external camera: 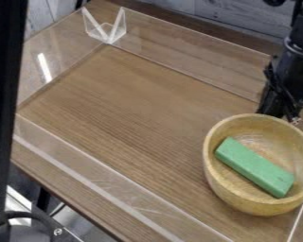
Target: Put the green block in the brown bowl
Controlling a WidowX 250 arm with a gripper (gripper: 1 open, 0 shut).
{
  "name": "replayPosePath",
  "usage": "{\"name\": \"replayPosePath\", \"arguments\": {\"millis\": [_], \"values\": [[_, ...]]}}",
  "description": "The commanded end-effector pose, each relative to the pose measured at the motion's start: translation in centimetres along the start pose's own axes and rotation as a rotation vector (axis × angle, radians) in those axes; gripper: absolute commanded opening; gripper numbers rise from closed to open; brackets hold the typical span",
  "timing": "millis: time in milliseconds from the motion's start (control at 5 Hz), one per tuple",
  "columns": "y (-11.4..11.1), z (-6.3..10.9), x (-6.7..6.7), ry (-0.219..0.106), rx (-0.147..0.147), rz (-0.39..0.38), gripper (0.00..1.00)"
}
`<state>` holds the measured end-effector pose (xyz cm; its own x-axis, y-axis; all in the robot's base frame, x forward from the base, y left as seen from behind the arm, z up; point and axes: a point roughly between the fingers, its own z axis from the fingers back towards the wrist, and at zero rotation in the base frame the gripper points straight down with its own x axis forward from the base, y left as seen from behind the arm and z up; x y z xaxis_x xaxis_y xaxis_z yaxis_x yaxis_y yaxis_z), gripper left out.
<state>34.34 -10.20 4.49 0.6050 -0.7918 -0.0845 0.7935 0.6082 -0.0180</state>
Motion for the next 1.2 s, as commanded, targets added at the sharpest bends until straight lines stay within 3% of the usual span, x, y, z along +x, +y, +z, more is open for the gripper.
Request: {"name": "replayPosePath", "arguments": {"millis": [0, 400, 1000], "values": [[0.5, 2.3, 0.2, -0.076, 0.061, 0.011, 0.0], [0.6, 0.9, 0.9, -0.056, 0.092, 0.016, 0.0], [0.5, 0.8, 0.5, -0.063, 0.041, 0.013, 0.0]]}}
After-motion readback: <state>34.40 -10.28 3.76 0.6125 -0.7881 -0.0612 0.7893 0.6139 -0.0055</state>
